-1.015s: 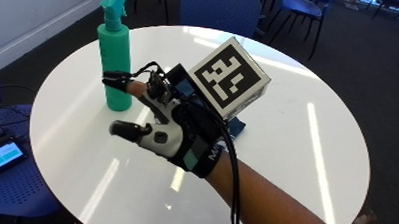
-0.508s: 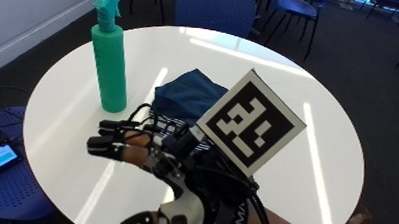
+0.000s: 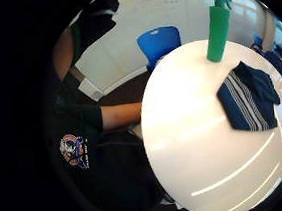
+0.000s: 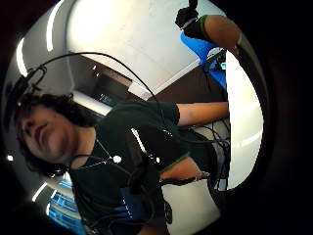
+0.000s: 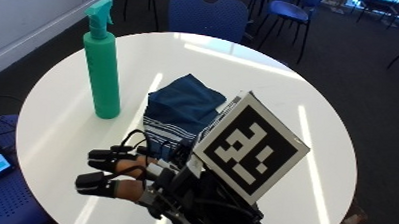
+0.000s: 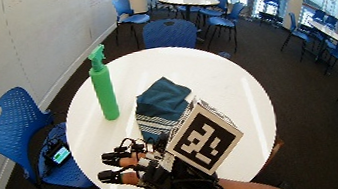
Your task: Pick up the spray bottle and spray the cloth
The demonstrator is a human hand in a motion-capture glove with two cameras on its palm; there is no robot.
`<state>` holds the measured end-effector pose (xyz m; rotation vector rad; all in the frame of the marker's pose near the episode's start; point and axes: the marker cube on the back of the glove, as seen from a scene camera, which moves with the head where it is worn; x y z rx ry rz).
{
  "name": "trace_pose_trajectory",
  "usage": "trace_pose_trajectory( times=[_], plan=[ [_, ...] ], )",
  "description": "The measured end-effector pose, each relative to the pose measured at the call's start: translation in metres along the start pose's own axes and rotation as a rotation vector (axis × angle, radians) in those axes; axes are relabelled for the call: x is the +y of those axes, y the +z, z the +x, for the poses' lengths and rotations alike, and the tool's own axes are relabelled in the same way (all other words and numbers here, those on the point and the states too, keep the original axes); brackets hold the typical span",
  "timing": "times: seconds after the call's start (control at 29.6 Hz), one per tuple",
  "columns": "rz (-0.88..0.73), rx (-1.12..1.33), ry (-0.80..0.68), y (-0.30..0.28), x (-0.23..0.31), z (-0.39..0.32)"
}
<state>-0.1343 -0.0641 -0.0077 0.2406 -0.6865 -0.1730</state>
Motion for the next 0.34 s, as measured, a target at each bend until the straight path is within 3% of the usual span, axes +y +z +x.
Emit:
trace_pose_trajectory(
  times=[0.34],
  plan=[
    [0.046,0.0,-0.041,0.0016,-0.0011,-0.0067]
  ],
)
